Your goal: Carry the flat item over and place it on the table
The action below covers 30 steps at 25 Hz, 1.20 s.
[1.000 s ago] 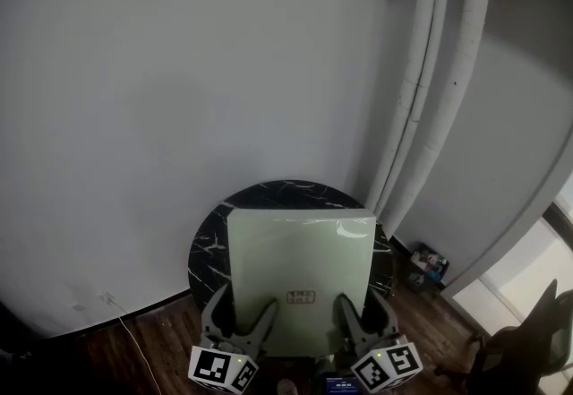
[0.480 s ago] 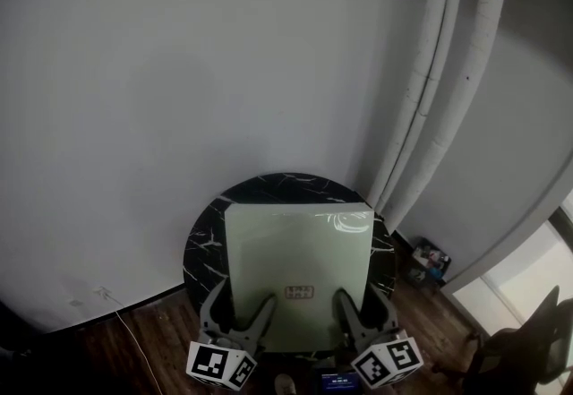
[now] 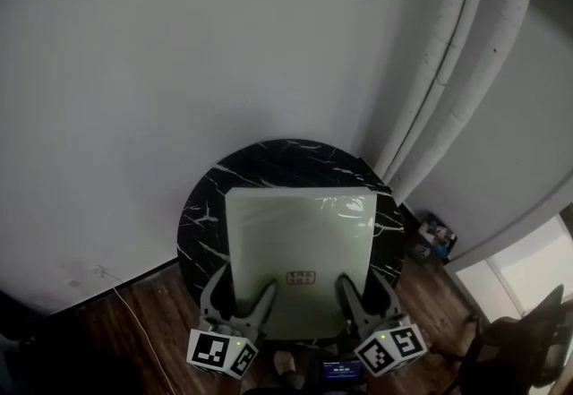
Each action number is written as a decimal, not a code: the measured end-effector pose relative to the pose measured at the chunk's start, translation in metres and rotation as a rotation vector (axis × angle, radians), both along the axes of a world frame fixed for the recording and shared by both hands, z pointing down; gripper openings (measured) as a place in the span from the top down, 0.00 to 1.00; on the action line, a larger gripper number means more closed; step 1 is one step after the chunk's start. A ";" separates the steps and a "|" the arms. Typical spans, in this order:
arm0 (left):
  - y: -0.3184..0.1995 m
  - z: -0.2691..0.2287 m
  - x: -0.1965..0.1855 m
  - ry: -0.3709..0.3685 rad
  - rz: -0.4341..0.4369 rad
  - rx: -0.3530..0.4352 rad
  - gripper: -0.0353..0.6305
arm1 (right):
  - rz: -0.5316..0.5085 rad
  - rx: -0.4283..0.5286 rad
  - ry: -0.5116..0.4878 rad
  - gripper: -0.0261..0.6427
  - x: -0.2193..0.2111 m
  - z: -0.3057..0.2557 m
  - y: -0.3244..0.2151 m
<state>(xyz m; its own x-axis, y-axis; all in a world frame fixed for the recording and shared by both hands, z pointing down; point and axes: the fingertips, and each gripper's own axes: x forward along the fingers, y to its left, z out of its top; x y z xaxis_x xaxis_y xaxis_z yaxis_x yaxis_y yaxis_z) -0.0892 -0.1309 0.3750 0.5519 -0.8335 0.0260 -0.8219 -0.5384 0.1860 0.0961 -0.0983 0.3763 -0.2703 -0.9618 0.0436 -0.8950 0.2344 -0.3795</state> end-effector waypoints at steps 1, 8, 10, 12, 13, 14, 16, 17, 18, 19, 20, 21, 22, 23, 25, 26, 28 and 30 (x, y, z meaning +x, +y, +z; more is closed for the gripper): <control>-0.004 0.005 0.001 -0.001 0.000 -0.010 0.39 | -0.003 -0.010 -0.003 0.64 0.001 0.005 -0.004; -0.021 0.038 0.008 -0.008 -0.003 -0.091 0.39 | -0.022 -0.080 0.003 0.64 0.007 0.032 -0.019; -0.024 0.048 0.011 -0.006 -0.006 -0.108 0.39 | -0.024 -0.102 0.012 0.64 0.010 0.041 -0.025; -0.026 0.056 0.014 -0.004 -0.014 -0.129 0.39 | -0.025 -0.125 0.015 0.64 0.013 0.050 -0.029; -0.028 0.060 0.015 -0.005 -0.017 -0.139 0.39 | -0.025 -0.135 0.014 0.64 0.014 0.055 -0.031; -0.030 0.064 0.016 -0.007 -0.018 -0.149 0.39 | -0.025 -0.144 0.011 0.64 0.015 0.059 -0.033; -0.035 0.073 0.019 -0.014 -0.017 -0.170 0.39 | -0.029 -0.162 0.002 0.64 0.018 0.069 -0.038; -0.036 0.078 0.021 -0.016 -0.015 -0.179 0.39 | -0.032 -0.172 -0.003 0.64 0.020 0.075 -0.039; -0.038 0.083 0.022 -0.019 -0.014 -0.187 0.39 | -0.035 -0.183 -0.006 0.64 0.022 0.081 -0.041; -0.039 0.088 0.025 -0.022 -0.013 -0.195 0.39 | -0.037 -0.193 -0.008 0.64 0.024 0.086 -0.043; -0.041 0.094 0.027 -0.025 -0.012 -0.204 0.39 | -0.038 -0.204 -0.008 0.64 0.026 0.092 -0.044; -0.042 0.099 0.028 -0.026 -0.014 -0.215 0.39 | -0.040 -0.216 -0.008 0.64 0.028 0.097 -0.046; -0.043 0.105 0.030 -0.026 -0.016 -0.227 0.39 | -0.043 -0.227 -0.008 0.64 0.029 0.102 -0.048; -0.045 0.111 0.031 -0.025 -0.018 -0.239 0.39 | -0.046 -0.237 -0.009 0.64 0.030 0.108 -0.050; -0.047 0.122 0.032 -0.025 -0.025 -0.261 0.39 | -0.053 -0.257 -0.009 0.64 0.031 0.118 -0.053; -0.048 0.128 0.032 -0.027 -0.026 -0.270 0.39 | -0.056 -0.267 -0.009 0.64 0.032 0.124 -0.055; -0.050 0.138 0.033 -0.032 -0.028 -0.288 0.39 | -0.061 -0.285 -0.012 0.64 0.032 0.134 -0.056; -0.054 0.147 0.034 -0.037 -0.029 -0.306 0.39 | -0.062 -0.304 -0.014 0.64 0.033 0.143 -0.060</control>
<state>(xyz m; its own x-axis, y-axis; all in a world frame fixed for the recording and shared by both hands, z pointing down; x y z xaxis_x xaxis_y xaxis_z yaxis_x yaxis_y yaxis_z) -0.0556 -0.1846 0.5219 0.5221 -0.7991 0.2980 -0.8452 -0.4383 0.3057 0.1295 -0.1580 0.5196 -0.3303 -0.8872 0.3222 -0.8769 0.1620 -0.4526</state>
